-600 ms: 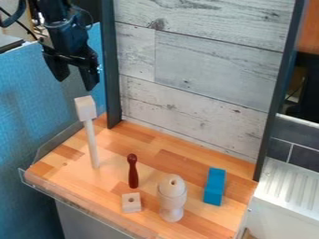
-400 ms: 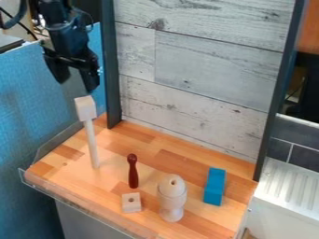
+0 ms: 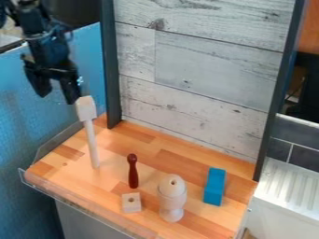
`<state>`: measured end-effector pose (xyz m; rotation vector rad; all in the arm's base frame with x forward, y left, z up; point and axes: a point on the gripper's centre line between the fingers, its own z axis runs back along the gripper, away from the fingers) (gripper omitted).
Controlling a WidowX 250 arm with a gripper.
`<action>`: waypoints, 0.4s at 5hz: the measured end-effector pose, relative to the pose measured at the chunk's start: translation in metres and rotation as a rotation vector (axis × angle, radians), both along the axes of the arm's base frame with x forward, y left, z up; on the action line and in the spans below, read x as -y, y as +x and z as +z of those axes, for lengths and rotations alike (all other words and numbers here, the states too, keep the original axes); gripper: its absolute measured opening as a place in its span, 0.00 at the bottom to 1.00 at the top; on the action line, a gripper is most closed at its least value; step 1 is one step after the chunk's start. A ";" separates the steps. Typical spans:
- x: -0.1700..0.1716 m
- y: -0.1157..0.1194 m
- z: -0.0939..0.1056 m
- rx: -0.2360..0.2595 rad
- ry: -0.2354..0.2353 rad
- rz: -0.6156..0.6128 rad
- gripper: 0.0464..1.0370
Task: Put the brown roller on top the cube
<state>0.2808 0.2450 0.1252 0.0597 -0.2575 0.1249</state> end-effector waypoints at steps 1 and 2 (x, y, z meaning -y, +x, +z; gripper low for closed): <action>-0.001 -0.009 -0.001 -0.024 -0.034 0.053 0.96; 0.000 -0.014 -0.006 -0.050 -0.059 0.176 0.96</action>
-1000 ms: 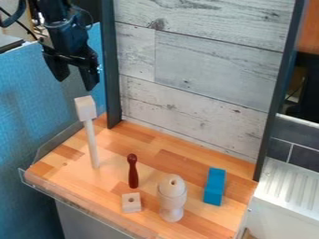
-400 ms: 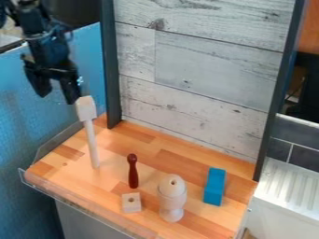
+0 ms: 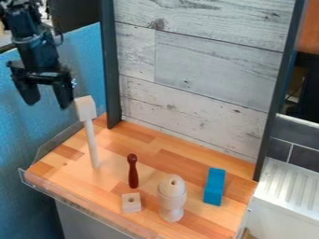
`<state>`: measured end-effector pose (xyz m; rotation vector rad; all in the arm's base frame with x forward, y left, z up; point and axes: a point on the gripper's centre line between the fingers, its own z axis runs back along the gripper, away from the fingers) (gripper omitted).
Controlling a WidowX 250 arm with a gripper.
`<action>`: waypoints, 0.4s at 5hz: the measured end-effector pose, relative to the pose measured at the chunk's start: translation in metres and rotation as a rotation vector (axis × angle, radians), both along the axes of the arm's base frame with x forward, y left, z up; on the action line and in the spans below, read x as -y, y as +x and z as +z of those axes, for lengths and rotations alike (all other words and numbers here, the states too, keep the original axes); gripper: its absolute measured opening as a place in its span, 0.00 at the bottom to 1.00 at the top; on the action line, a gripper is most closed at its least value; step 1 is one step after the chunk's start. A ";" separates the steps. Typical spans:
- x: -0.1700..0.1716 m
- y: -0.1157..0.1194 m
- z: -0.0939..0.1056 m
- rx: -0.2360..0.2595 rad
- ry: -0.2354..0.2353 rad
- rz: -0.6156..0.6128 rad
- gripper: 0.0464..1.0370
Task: Put the brown roller on top the cube
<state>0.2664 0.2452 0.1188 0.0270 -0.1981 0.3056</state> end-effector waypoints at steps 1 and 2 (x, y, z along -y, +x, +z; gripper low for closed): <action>0.022 0.005 -0.017 -0.039 -0.022 0.109 0.96; 0.055 0.002 -0.046 -0.056 -0.013 0.186 0.96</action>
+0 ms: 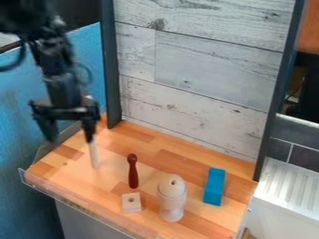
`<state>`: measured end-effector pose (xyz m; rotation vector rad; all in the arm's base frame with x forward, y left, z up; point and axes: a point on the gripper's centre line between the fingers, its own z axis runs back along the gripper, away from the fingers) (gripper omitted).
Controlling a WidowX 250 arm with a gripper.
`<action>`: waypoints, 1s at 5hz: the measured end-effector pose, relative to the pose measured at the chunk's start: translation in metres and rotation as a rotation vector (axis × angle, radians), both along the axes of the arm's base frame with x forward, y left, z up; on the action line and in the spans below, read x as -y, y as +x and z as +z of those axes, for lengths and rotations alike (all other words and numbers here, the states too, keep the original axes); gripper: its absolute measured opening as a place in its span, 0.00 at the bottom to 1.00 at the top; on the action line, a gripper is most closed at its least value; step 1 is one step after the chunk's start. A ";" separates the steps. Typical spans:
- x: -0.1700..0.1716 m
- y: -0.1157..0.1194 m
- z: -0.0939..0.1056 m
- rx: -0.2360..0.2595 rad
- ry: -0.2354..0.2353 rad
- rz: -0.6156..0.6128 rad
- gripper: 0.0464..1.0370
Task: Put the brown roller on top the cube
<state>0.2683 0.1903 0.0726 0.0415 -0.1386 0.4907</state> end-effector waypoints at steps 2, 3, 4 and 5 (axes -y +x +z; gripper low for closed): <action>0.030 0.013 0.000 0.086 0.010 0.034 0.96; 0.039 0.028 -0.011 0.115 0.042 0.042 0.96; 0.042 0.040 -0.032 0.085 0.045 0.059 0.96; 0.047 0.052 -0.049 0.064 0.047 0.055 0.96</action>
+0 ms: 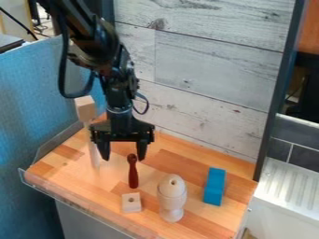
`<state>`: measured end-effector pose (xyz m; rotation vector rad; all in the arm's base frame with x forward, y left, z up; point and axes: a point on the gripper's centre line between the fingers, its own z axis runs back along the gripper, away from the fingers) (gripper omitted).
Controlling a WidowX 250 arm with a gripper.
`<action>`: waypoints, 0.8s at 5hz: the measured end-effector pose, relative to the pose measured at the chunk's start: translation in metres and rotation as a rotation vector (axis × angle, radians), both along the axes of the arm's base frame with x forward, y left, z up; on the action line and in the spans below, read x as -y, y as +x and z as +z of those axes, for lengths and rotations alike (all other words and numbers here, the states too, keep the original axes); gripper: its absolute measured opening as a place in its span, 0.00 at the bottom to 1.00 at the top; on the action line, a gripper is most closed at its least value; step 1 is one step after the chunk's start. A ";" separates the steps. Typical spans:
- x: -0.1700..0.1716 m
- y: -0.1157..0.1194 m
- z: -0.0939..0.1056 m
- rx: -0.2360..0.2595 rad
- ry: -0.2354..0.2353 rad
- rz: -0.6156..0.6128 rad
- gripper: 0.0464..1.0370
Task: Put the brown roller on top the cube
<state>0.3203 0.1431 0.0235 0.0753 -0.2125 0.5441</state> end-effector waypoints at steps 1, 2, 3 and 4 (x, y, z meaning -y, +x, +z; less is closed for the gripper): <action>0.003 0.010 -0.013 -0.015 -0.013 0.007 0.96; 0.007 0.014 -0.014 -0.017 -0.039 0.014 0.93; 0.010 0.018 -0.017 -0.015 -0.065 0.010 0.66; 0.010 0.020 -0.017 0.003 -0.066 -0.003 0.34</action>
